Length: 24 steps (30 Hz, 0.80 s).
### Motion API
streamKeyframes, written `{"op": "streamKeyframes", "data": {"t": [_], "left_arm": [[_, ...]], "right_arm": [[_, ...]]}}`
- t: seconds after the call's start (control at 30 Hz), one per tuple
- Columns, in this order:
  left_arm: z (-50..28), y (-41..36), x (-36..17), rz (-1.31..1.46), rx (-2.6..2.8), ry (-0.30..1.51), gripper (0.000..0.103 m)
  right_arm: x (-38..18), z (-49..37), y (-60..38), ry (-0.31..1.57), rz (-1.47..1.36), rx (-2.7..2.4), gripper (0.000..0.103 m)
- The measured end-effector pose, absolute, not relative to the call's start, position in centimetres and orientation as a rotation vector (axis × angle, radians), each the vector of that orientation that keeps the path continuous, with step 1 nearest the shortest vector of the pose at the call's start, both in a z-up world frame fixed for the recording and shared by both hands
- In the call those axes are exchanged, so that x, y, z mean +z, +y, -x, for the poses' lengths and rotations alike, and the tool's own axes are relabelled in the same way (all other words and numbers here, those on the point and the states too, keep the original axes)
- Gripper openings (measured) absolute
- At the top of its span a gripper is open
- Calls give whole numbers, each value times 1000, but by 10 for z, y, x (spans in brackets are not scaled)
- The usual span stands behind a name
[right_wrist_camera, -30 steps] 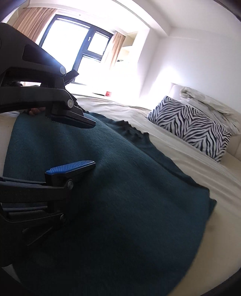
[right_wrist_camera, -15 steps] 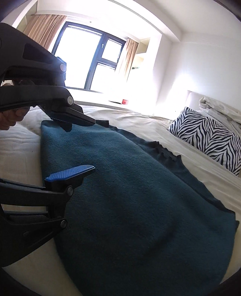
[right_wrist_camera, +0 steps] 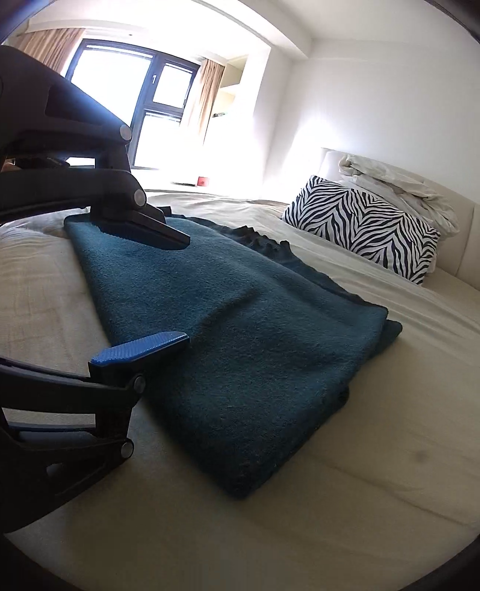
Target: Fold small clothes
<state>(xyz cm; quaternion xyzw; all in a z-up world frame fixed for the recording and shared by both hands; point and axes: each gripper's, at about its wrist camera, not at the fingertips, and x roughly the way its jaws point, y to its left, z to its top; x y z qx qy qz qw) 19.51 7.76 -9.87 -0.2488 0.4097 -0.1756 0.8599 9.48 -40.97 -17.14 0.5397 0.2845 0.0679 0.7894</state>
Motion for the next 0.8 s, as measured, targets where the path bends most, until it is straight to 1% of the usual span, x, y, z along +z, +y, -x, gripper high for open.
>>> {"op": "streamKeyframes", "data": {"t": [0.13,0.2,0.3,0.37,0.6,0.7,0.77,0.8], "left_arm": [[-226,83,-124,663,-431,979,59],[-235,77,-134,682,-434,1030,59],[-244,68,-138,678,-437,1053,61],[-249,64,-137,708,-449,1062,66],[-266,40,-140,732,-524,1127,65],[-268,47,-146,793,-534,1142,52],[-268,51,-150,800,-528,1155,35],[-268,52,-152,790,-525,1163,31]], "right_arm": [[-156,-104,-391,618,-1129,209,48],[-146,-113,-377,628,-1116,259,48],[-138,-130,-356,655,-1096,321,48],[-136,-146,-341,689,-1079,351,48],[-120,-202,-279,789,-1010,475,48],[-115,-223,-258,822,-987,514,48],[-116,-238,-246,855,-976,529,48],[-117,-249,-240,867,-973,540,48]]}}
